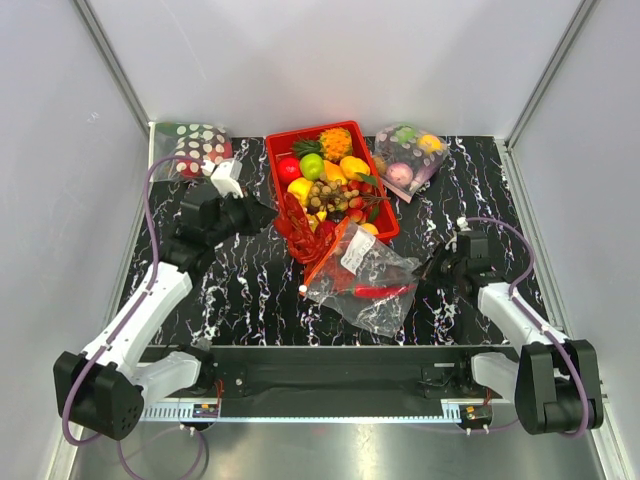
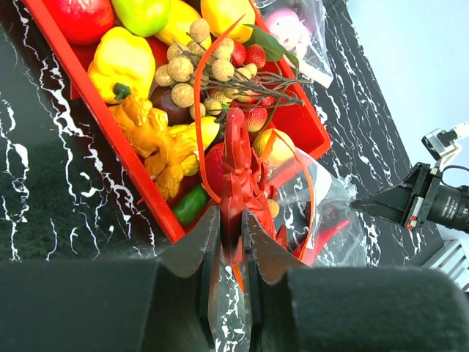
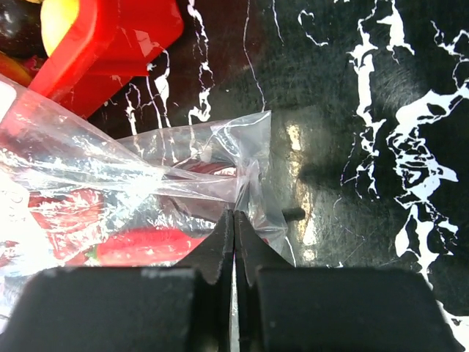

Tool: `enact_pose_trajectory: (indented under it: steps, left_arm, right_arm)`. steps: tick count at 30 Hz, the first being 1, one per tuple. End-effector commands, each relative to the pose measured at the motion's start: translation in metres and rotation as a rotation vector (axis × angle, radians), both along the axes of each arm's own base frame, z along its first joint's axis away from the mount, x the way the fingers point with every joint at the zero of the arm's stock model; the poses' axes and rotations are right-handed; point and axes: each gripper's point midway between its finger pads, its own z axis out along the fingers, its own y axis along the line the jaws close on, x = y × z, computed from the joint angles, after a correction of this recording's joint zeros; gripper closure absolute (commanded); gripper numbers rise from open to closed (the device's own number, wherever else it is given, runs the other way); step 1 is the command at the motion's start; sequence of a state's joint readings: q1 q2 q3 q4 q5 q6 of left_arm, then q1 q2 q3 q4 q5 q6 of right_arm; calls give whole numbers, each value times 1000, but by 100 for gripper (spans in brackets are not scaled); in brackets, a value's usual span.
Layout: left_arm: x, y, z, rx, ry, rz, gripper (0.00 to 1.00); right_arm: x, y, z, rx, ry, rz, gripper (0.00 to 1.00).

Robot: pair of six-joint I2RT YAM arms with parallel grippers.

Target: Open the zip-top bag and remove the fake food

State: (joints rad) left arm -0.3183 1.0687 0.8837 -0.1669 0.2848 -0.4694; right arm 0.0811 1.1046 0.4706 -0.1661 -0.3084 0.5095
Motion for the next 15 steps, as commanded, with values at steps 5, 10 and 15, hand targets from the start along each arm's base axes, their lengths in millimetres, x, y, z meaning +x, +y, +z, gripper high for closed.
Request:
enact_pose_trajectory:
  steps: [5,10,15]
  left_arm:
    - [13,12,74,-12,-190,54,100]
    - [18,14,83,-12,-201,59,100]
    - [21,20,97,-26,-230,81,100]
  right_arm:
    - [3,-6,17,-27,-72,-9,100]
    - [1,-6,19,-27,-74,-9,100]
    - [1,-6,22,-28,-86,-10,100]
